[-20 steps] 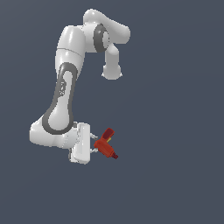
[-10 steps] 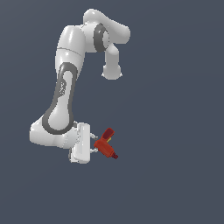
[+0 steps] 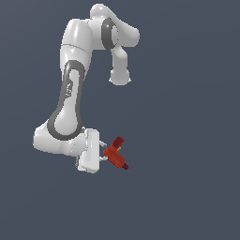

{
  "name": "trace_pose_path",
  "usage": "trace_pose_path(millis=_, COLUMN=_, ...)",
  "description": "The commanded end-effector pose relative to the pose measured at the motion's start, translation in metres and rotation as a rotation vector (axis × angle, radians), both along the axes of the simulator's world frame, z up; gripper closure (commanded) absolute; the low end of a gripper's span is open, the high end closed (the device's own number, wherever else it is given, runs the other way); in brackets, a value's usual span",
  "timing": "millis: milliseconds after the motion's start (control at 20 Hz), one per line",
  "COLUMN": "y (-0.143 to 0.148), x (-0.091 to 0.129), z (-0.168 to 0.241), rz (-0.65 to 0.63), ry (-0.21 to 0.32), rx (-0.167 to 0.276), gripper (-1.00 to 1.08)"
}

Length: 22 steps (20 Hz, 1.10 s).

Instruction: Pick up the object and move it to a goal position.

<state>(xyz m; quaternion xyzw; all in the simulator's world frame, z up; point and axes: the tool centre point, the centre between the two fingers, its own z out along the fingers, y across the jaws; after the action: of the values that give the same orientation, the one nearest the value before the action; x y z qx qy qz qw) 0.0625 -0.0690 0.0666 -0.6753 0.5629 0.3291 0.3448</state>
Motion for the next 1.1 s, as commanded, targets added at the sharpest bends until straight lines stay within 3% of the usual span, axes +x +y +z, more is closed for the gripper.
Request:
trace_pose_path(millis=0, y=0.010, x=-0.003, z=0.007, rz=0.004, ry=0.002, rx=0.002, gripper=1.08)
trace_pose_path(millis=450, y=0.059, x=-0.019, z=0.059, rz=0.004, ry=0.003, rx=0.002, gripper=1.08)
trace_pose_path(millis=1050, y=0.154, x=-0.049, z=0.161, rz=0.005, ry=0.004, rx=0.001, gripper=1.08)
